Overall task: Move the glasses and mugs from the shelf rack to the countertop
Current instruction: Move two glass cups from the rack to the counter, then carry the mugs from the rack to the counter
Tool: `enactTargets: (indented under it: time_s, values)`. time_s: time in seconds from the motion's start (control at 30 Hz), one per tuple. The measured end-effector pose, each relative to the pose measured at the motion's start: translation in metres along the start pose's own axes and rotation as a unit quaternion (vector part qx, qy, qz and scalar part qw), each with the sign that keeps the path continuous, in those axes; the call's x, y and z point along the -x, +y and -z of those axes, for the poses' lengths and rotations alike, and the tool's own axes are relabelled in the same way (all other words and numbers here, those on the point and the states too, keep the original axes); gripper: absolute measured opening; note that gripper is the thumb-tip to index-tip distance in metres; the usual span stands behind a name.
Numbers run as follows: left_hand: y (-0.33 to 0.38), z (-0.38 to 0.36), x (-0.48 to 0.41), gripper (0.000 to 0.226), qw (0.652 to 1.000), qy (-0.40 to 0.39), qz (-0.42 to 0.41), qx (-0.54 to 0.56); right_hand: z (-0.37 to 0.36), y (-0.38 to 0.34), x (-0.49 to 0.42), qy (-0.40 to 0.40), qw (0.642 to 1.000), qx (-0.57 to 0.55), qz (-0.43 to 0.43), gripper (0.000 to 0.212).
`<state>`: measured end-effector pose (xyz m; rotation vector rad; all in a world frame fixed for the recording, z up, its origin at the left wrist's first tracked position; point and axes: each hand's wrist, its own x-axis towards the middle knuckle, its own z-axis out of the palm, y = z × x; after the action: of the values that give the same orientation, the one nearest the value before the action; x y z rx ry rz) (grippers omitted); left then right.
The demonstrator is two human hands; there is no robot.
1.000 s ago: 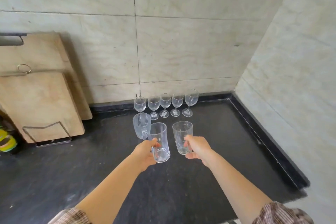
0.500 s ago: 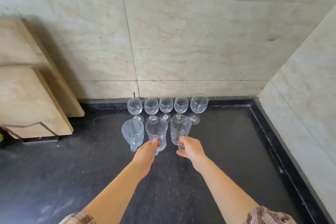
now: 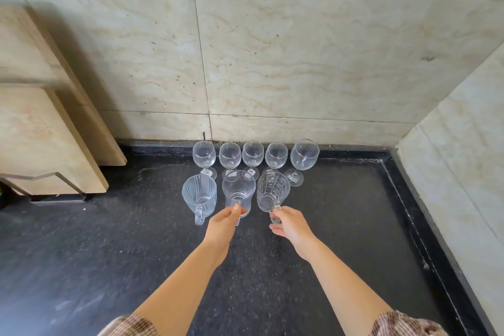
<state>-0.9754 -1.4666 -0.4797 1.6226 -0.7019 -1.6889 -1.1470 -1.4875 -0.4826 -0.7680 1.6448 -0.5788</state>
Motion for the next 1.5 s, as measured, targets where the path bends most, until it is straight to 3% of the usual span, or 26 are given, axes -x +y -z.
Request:
enactTargets:
  time_s: [0.2,0.33,0.43,0.5,0.6,0.7,1.0,1.17,1.5]
  values:
    - [0.005,0.004,0.0,0.029,0.998,0.027,0.001,-0.052,-0.01,-0.003,0.01,0.049,0.995,0.08,0.028,0.027]
    - [0.013,0.01,0.014,0.035,0.992,0.046,-0.001,-0.114,-0.013,-0.006,0.02,0.149,0.971,0.173,0.078,0.033]
    - [0.017,0.024,0.033,0.03,0.99,0.014,0.009,-0.137,-0.018,-0.016,0.035,0.256,0.939,0.196,0.115,0.041]
    - [0.02,0.038,0.049,0.024,0.993,-0.02,0.011,-0.114,-0.027,-0.028,0.049,0.261,0.931,0.208,0.148,0.043]
    - [0.029,0.068,0.077,0.013,0.995,-0.002,-0.019,-0.093,-0.056,-0.044,0.072,0.203,0.922,0.237,0.231,0.041]
    - [0.032,0.111,0.111,0.014,0.985,0.089,-0.073,-0.132,-0.1,-0.054,0.105,0.133,0.901,0.284,0.299,0.04]
    - [-0.037,0.3,0.292,0.033,0.864,0.368,-0.126,-0.321,-0.295,-0.02,0.267,-0.072,0.781,0.483,0.389,0.046]
    - [-0.108,0.397,0.421,0.036,0.801,0.479,-0.075,-0.352,-0.401,0.018,0.385,-0.173,0.695,0.526,0.458,0.051]
    - [-0.25,0.511,0.675,0.038,0.682,0.675,0.055,-0.277,-0.571,0.121,0.617,-0.295,0.474,0.558,0.614,0.061]
